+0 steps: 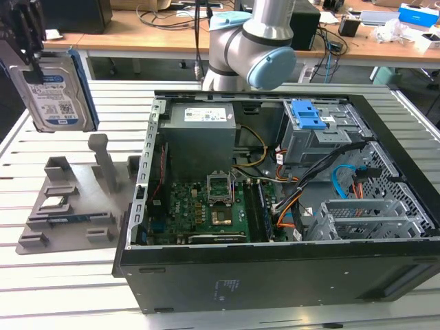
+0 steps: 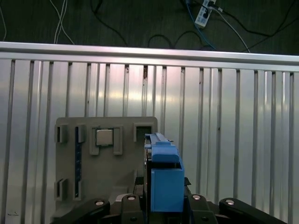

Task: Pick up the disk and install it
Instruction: 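Pick up the disk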

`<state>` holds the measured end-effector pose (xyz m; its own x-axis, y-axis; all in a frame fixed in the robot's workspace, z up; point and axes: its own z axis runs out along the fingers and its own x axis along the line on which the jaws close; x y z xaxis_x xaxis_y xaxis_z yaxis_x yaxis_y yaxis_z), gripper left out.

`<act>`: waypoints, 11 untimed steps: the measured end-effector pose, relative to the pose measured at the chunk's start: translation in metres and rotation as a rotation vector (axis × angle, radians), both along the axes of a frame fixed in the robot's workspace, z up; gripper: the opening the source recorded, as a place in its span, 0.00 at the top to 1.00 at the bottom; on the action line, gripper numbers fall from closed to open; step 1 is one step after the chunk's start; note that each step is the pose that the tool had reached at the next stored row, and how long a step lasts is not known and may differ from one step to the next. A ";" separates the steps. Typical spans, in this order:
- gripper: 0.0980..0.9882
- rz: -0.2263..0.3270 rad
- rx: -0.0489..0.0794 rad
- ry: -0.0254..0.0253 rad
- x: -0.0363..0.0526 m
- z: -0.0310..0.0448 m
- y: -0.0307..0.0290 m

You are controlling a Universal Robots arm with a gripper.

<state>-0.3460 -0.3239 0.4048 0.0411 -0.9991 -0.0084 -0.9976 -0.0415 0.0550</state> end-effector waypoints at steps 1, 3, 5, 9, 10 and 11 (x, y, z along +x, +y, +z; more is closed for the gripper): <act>0.70 0.000 0.000 0.0003 0.0001 0.0013 0.0002; 0.70 0.000 0.000 0.0009 0.0004 0.0054 0.0006; 0.70 0.000 0.000 0.0016 0.0008 0.0093 0.0011; 0.70 0.000 0.000 0.0027 0.0014 0.0149 0.0017; 0.70 0.000 0.000 0.0030 0.0015 0.0162 0.0019; 0.70 0.000 0.000 0.0032 0.0016 0.0174 0.0020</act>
<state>-0.3444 -0.3219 0.4223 0.0410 -0.9991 -0.0085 -0.9974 -0.0414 0.0583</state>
